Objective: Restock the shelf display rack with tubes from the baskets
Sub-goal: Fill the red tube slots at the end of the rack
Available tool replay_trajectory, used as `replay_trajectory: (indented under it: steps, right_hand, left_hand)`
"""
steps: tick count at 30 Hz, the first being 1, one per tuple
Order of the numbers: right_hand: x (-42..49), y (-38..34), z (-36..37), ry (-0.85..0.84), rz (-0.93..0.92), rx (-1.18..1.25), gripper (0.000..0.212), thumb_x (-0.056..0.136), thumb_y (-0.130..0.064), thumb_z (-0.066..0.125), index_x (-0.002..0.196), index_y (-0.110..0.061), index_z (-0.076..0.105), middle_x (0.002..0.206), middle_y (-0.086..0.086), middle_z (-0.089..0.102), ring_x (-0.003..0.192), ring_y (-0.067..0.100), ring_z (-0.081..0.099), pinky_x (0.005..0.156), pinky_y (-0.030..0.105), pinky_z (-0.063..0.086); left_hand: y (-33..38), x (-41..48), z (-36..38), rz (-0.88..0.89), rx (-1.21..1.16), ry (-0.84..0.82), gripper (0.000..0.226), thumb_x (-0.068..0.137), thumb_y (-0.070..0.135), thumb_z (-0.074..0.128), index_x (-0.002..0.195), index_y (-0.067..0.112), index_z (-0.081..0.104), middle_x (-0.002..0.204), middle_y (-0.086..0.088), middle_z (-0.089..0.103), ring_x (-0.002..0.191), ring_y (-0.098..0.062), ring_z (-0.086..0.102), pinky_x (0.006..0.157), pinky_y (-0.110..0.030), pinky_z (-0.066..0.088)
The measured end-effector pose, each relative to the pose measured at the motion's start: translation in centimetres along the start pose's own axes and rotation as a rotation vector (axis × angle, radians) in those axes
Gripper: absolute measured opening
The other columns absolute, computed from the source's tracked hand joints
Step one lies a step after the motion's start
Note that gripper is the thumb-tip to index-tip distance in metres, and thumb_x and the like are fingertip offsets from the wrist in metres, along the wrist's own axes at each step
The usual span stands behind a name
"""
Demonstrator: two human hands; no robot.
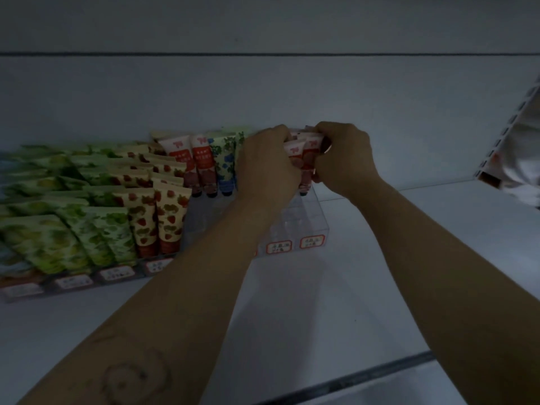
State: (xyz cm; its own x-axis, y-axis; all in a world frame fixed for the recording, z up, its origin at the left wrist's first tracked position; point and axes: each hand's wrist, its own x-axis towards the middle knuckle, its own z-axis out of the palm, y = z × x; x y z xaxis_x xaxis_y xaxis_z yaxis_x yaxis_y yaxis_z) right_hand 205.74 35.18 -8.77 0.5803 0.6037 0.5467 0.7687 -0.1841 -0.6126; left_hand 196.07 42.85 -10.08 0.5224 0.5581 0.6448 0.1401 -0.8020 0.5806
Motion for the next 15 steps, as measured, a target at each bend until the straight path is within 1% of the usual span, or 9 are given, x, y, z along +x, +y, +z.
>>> replay_trajectory:
  steps: [2, 6, 9, 11, 12, 13, 14, 15]
  right_hand:
    - [-0.1, -0.1, -0.1, 0.0, 0.011, 0.008, 0.016, 0.075, 0.004, 0.063, 0.089, -0.001, 0.068, 0.077, 0.008, 0.065, 0.067, 0.028, 0.065, 0.066, 0.045, 0.056]
    - [-0.2, 0.2, -0.2, 0.016, 0.05, 0.059, 0.017, 0.074, 0.007, 0.059, 0.087, 0.002, 0.067, 0.075, 0.009, 0.063, 0.069, 0.029, 0.065, 0.066, 0.049, 0.056]
    - [0.0, 0.5, 0.0, 0.013, 0.055, 0.067, 0.016, 0.074, 0.007, 0.058, 0.087, 0.004, 0.066, 0.082, 0.015, 0.068, 0.075, 0.031, 0.066, 0.066, 0.049, 0.056]
    - [0.2, 0.7, 0.0, 0.003, 0.045, 0.061, 0.014, 0.076, 0.005, 0.061, 0.088, 0.003, 0.067, 0.084, 0.014, 0.069, 0.075, 0.028, 0.067, 0.067, 0.046, 0.057]
    - [0.3, 0.8, 0.0, 0.0, 0.039, 0.051, 0.013, 0.077, 0.002, 0.063, 0.089, 0.001, 0.067, 0.085, 0.011, 0.069, 0.076, 0.026, 0.067, 0.068, 0.042, 0.057]
    - [0.3, 0.8, 0.0, -0.003, 0.025, 0.026, 0.012, 0.079, -0.001, 0.065, 0.091, -0.001, 0.068, 0.086, 0.009, 0.069, 0.076, 0.025, 0.066, 0.07, 0.035, 0.056]
    - [0.2, 0.8, 0.0, -0.001, 0.005, -0.015, 0.014, 0.08, -0.005, 0.066, 0.094, -0.004, 0.07, 0.088, 0.009, 0.07, 0.078, 0.024, 0.066, 0.069, 0.026, 0.053]
    - [0.1, 0.8, 0.0, 0.001, -0.014, -0.058, 0.015, 0.081, -0.008, 0.066, 0.096, -0.006, 0.07, 0.091, 0.01, 0.071, 0.081, 0.024, 0.066, 0.066, 0.018, 0.045]
  left_hand:
    - [0.5, 0.1, -0.1, -0.007, 0.047, -0.021, 0.019, 0.066, -0.003, 0.062, 0.081, 0.009, 0.062, 0.078, -0.008, 0.063, 0.071, -0.019, 0.055, 0.058, -0.026, 0.043]
    - [1.2, 0.4, 0.2, -0.007, 0.138, -0.039, 0.02, 0.067, -0.002, 0.063, 0.085, 0.008, 0.063, 0.084, -0.01, 0.065, 0.076, -0.021, 0.057, 0.06, -0.027, 0.043]
    - [1.3, 0.4, 0.2, 0.002, 0.143, -0.029, 0.017, 0.069, -0.001, 0.063, 0.083, 0.008, 0.063, 0.082, -0.008, 0.063, 0.074, -0.017, 0.054, 0.059, -0.025, 0.038]
    - [1.3, 0.2, 0.2, 0.002, 0.127, -0.016, 0.015, 0.071, 0.001, 0.065, 0.078, 0.013, 0.059, 0.077, -0.003, 0.058, 0.071, -0.014, 0.051, 0.058, -0.023, 0.034]
    - [1.3, 0.2, 0.3, 0.002, 0.114, -0.01, 0.016, 0.072, 0.002, 0.065, 0.075, 0.015, 0.056, 0.075, -0.002, 0.057, 0.069, -0.014, 0.05, 0.056, -0.023, 0.033]
    - [1.2, 0.1, 0.4, 0.005, 0.1, -0.005, 0.016, 0.072, 0.002, 0.065, 0.073, 0.015, 0.055, 0.074, -0.003, 0.059, 0.068, -0.014, 0.051, 0.055, -0.024, 0.033]
    - [1.0, 0.0, 0.5, 0.005, 0.089, -0.003, 0.013, 0.072, 0.002, 0.064, 0.073, 0.013, 0.057, 0.075, -0.005, 0.062, 0.068, -0.016, 0.053, 0.055, -0.025, 0.036]
    - [0.9, 0.0, 0.5, 0.012, 0.083, -0.004, 0.012, 0.07, 0.0, 0.062, 0.076, 0.011, 0.061, 0.077, -0.007, 0.065, 0.071, -0.019, 0.057, 0.057, -0.027, 0.042]
